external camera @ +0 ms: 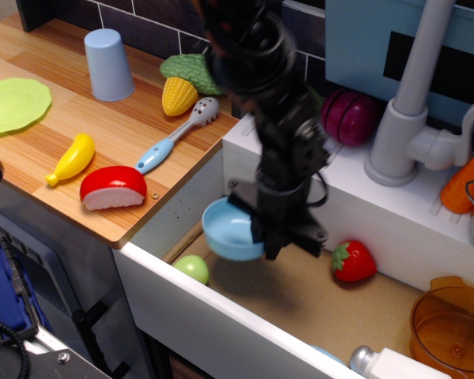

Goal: Lift bowl

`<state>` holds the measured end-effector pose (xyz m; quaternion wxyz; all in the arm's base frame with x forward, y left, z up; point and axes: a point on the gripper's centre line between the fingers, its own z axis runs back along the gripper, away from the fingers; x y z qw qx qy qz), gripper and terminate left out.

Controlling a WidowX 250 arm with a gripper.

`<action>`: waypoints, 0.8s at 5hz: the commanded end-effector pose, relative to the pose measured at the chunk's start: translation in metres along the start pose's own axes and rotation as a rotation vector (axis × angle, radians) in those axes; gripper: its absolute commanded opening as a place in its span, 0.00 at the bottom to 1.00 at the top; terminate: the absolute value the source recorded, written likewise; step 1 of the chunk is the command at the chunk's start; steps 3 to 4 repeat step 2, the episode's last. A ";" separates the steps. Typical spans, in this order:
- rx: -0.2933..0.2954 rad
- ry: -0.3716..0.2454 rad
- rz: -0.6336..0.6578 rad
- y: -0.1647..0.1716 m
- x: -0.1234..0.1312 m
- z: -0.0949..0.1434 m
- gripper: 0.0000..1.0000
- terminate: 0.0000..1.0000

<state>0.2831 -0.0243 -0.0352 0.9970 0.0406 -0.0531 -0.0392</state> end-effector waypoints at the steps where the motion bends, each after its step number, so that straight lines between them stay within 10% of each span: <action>1: 0.040 -0.067 -0.041 -0.002 0.026 0.061 0.00 0.00; 2: 0.037 -0.089 -0.073 -0.003 0.030 0.070 0.00 1.00; 4: 0.037 -0.089 -0.073 -0.003 0.030 0.070 0.00 1.00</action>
